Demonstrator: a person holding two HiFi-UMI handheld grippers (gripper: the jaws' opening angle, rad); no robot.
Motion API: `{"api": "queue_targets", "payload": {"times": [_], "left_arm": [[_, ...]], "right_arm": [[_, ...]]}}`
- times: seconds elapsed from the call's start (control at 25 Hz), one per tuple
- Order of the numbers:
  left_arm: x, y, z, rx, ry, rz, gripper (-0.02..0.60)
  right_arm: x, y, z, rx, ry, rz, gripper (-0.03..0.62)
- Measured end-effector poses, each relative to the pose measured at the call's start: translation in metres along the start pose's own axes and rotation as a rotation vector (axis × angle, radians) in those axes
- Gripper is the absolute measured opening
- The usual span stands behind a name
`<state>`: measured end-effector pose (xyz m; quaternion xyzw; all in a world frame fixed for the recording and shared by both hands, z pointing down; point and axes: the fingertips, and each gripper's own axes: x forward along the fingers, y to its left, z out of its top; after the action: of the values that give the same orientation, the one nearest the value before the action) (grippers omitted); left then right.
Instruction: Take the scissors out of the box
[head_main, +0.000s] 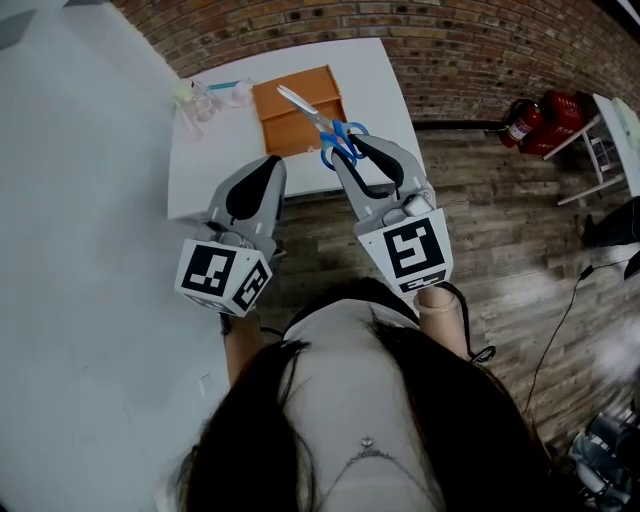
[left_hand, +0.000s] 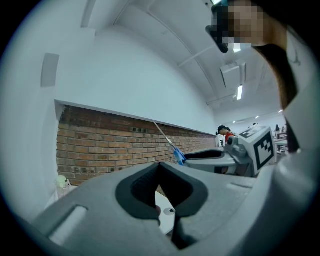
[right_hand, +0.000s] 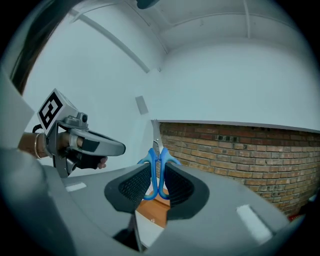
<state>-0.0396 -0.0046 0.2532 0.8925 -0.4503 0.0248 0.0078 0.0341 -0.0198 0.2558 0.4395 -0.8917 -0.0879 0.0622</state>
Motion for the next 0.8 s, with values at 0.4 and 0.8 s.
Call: {"api": "queue_targets", "payload": {"times": [0.4, 0.8], "left_arm": [[-0.004, 0.006, 0.0, -0.019, -0.012, -0.044, 0.0], [-0.004, 0.006, -0.003, -0.039, -0.023, -0.077, 0.0]], "right_arm": [[-0.004, 0.011, 0.013, -0.025, -0.001, -0.034, 0.098], [-0.012, 0.01, 0.023, -0.015, -0.03, -0.078, 0.098]]}}
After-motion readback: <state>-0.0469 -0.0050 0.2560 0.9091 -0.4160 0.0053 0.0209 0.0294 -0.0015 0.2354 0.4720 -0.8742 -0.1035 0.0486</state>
